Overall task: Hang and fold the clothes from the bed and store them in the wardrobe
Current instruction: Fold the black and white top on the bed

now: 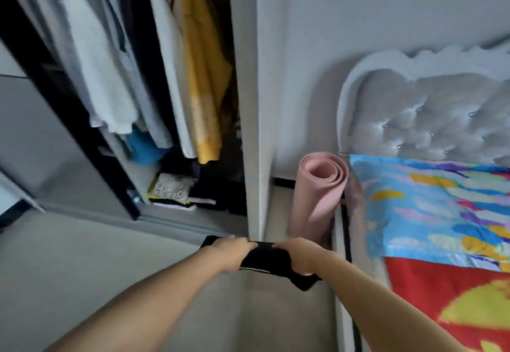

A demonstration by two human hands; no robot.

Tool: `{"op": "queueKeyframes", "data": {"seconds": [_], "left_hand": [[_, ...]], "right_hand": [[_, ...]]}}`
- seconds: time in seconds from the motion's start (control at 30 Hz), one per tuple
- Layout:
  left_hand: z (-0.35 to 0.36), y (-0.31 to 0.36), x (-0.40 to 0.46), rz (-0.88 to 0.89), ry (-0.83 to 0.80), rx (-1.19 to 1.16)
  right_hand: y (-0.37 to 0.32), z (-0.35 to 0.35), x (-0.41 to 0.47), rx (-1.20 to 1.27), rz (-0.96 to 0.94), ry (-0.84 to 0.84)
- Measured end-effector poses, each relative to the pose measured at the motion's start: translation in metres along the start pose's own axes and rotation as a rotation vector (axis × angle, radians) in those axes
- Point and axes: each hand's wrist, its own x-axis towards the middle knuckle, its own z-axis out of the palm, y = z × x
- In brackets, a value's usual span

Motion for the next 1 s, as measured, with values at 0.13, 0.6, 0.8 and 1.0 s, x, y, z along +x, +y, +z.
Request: {"op": "queueKeyframes", "data": {"seconds": [0.13, 0.6, 0.8, 1.0], "left_hand": [[0.026, -0.09, -0.083, -0.105, 0.015, -0.113], [0.095, -0.256, -0.166, -0.28, -0.044, -0.277], [0.096, -0.32, -0.103, -0.243, -0.103, -0.275], [0.095, -0.396, 0.0, -0.181, -0.144, -0.248]], "right_hand": [[-0.113, -0.008, 0.047, -0.131, -0.125, -0.02], [-0.286, -0.002, 0.169, -0.229, -0.283, -0.21], [-0.275, -0.006, 0.252, -0.148, -0.246, -0.251], [-0.242, -0.014, 0.365, -0.019, -0.174, -0.28]]}}
